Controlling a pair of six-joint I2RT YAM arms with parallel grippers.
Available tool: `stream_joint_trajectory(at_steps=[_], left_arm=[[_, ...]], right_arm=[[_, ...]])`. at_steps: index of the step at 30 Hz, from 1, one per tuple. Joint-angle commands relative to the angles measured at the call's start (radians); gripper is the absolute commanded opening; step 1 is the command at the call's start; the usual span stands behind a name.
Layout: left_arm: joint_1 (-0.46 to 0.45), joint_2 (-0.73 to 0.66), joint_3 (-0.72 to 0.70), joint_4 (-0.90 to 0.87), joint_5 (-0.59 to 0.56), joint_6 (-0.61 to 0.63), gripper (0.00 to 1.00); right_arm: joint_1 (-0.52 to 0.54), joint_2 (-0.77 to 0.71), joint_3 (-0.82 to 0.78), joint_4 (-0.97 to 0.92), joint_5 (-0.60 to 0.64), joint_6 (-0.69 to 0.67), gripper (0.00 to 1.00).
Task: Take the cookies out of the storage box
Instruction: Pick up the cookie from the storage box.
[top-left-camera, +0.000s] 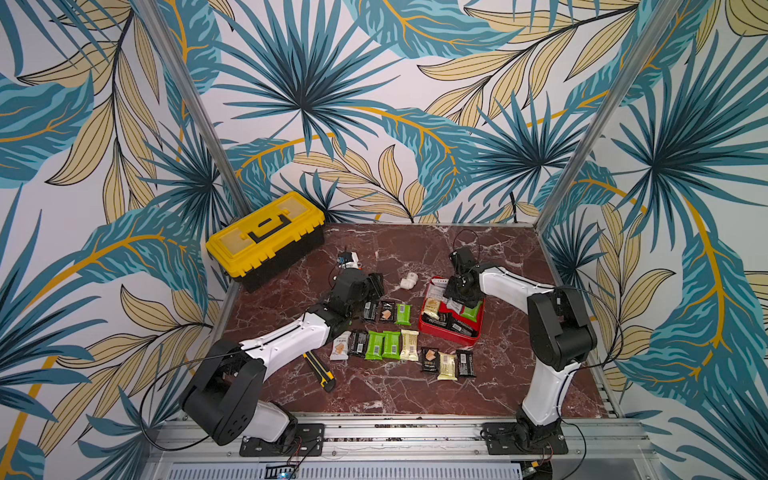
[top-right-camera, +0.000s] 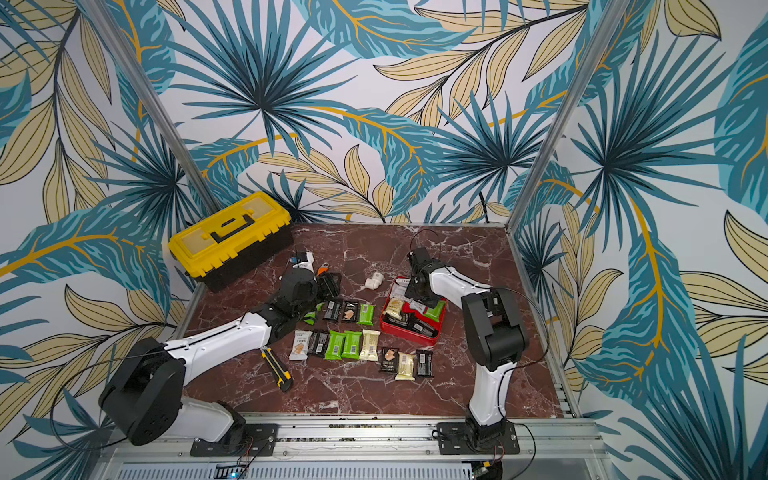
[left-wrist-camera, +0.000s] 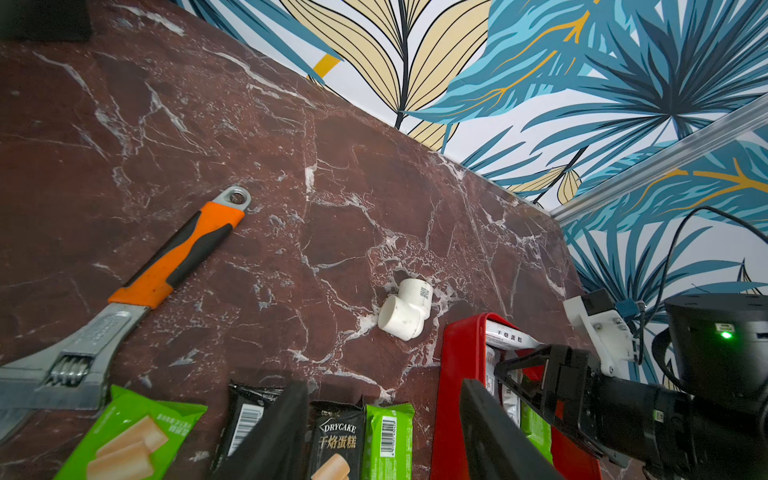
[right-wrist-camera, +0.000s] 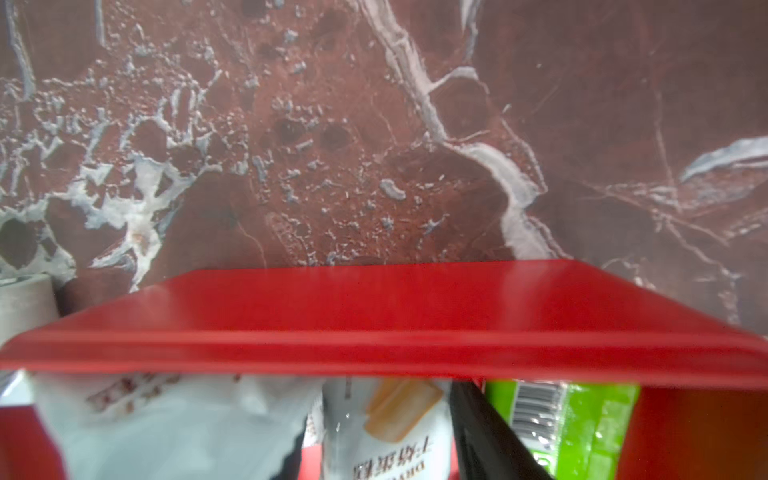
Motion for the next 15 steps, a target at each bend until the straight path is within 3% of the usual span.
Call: stream_joint_trajectory(at_steps=[1, 15], left_arm=[[0.005, 0.016, 0.049, 0.001, 0.006, -0.004, 0.63], [0.004, 0.036, 0.067, 0.0, 0.018, -0.008, 0.63]], right_arm=[[-0.001, -0.015, -0.036, -0.012, -0.023, 0.006, 0.58], [-0.004, -0.042, -0.054, -0.021, -0.019, 0.008, 0.63]])
